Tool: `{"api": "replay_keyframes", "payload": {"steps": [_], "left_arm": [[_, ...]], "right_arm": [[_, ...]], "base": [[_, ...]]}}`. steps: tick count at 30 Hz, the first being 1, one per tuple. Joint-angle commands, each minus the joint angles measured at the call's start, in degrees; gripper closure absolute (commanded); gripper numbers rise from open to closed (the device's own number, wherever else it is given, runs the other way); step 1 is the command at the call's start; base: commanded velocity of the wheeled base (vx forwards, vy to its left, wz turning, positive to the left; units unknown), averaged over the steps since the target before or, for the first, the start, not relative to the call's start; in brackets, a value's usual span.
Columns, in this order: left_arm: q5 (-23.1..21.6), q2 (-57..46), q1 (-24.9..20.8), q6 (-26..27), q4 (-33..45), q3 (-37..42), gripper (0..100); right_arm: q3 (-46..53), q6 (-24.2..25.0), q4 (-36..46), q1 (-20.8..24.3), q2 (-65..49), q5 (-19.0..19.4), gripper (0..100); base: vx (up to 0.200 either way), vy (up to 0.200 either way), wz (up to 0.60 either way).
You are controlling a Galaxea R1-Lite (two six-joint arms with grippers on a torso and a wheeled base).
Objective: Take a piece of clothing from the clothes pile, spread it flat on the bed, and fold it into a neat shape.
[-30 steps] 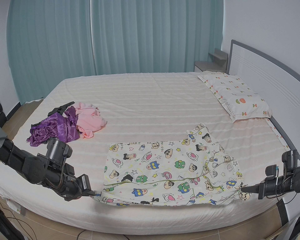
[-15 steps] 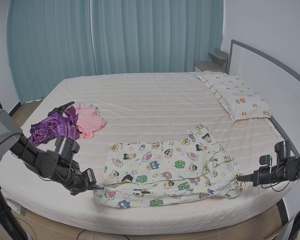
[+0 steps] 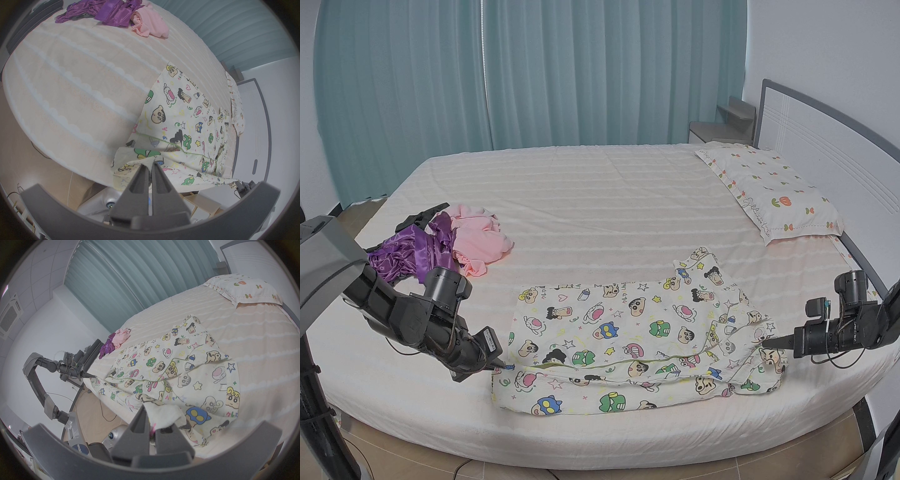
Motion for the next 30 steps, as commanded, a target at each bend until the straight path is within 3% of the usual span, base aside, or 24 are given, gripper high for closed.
{"api": "replay_keyframes", "payload": {"steps": [1, 8, 26, 30], "left_arm": [[0.03, 2.33, -0.01, -0.07, 0.0, -1.29, 100], [0.12, 6.19, 0.87, -1.12, -0.09, -4.37, 100], [2.58, 9.27, 1.4, -1.21, -2.9, -7.09, 100], [5.04, 11.11, 0.96, -1.21, -2.72, -9.38, 100]], "right_arm": [[-1.91, 0.62, -0.03, 0.04, 1.95, -0.02, 100], [-6.66, 2.02, -0.03, 0.47, 6.08, -2.92, 100], [-10.88, 2.2, -1.17, 1.35, 11.7, -3.01, 100], [-11.75, 2.29, -2.14, 1.44, 13.02, -4.06, 100]], "base": [[0.0, 0.0, 0.0], [0.0, 0.0, 0.0], [0.0, 0.0, 0.0], [0.0, 0.0, 0.0]]}}
